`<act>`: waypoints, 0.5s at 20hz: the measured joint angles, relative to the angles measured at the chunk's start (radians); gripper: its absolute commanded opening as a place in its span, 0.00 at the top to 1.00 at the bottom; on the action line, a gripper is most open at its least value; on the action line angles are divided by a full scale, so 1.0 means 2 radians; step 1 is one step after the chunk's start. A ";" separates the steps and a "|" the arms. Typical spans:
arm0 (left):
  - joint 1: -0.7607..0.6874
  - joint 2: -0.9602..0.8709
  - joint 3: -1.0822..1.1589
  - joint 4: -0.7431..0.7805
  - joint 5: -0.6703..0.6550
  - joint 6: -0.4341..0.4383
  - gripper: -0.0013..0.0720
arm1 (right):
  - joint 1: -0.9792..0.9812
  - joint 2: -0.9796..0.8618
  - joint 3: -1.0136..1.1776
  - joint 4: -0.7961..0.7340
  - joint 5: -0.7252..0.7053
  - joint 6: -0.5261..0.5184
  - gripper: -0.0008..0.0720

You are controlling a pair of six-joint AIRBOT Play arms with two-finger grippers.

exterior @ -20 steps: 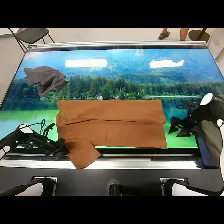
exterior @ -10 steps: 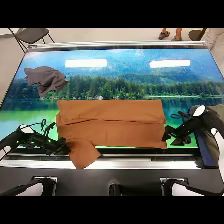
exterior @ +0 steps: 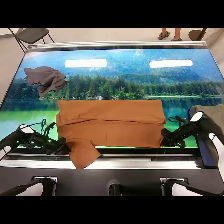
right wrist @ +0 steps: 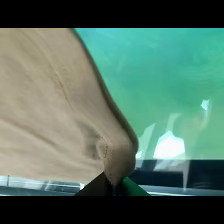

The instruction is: Fold the shirts.

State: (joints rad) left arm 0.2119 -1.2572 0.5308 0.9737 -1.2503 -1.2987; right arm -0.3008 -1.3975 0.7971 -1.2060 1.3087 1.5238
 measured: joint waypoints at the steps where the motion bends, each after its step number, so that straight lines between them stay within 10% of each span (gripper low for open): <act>1: 0.000 0.000 0.004 0.002 0.002 0.001 0.93 | 0.000 0.002 0.000 0.002 -0.005 -0.002 0.93; 10: 0.000 0.028 0.161 0.004 -0.034 -0.007 0.93 | 0.013 0.036 0.093 -0.005 -0.020 -0.011 0.93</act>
State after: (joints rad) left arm 0.2119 -1.2003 0.8532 0.9817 -1.3178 -1.3136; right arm -0.2745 -1.3262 0.9836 -1.2167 1.2682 1.5013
